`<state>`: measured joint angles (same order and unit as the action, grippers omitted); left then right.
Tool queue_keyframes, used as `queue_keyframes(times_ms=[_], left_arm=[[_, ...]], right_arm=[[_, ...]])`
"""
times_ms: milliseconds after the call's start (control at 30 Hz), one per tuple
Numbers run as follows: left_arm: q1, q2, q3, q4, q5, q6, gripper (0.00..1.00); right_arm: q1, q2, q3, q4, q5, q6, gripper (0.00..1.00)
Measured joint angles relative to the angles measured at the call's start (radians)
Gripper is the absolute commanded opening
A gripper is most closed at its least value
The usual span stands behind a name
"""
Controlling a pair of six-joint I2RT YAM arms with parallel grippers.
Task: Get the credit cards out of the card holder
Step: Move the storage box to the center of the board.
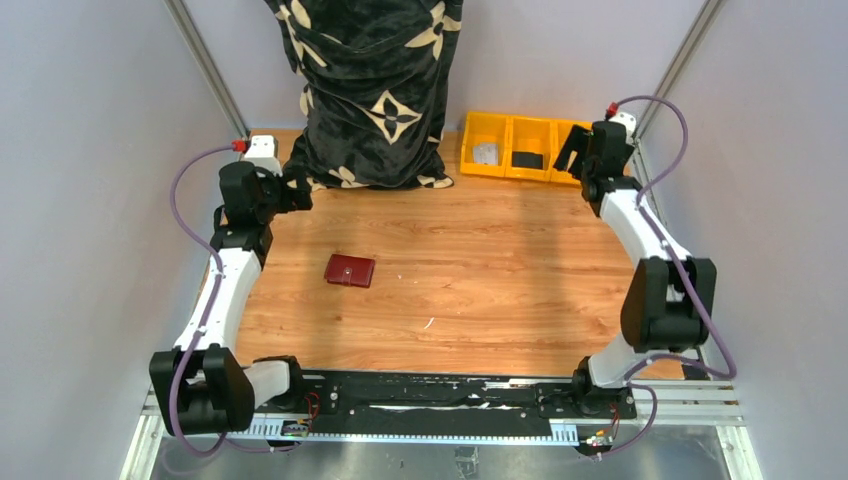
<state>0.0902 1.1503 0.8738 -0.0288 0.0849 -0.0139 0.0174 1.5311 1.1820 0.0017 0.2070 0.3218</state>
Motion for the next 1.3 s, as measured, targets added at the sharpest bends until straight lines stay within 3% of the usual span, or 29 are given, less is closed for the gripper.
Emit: queue_keyframes(times_ms=[300,733,867,1167,1300], left_arm=[[0.000,0.025,0.059,-0.221,0.104,-0.005,1.00],[0.000,0.066,0.076,-0.418,0.293,0.201,1.00],[0.000,0.075,0.076,-0.467,0.333,0.272,1.00],[0.000,0.082,0.076,-0.535,0.364,0.361,1.00],[0.000,0.067,0.076,-0.564,0.365,0.389,1.00]], right_arm=[[0.000,0.303,0.269,-0.091,-0.017,-0.069,0.79],[0.000,0.569,0.506,-0.116,-0.058,-0.082,0.71],[0.005,0.650,0.591,-0.126,-0.060,-0.087,0.56],[0.016,0.691,0.621,-0.148,-0.050,-0.105,0.39],[0.020,0.663,0.550,-0.127,-0.052,-0.107,0.19]])
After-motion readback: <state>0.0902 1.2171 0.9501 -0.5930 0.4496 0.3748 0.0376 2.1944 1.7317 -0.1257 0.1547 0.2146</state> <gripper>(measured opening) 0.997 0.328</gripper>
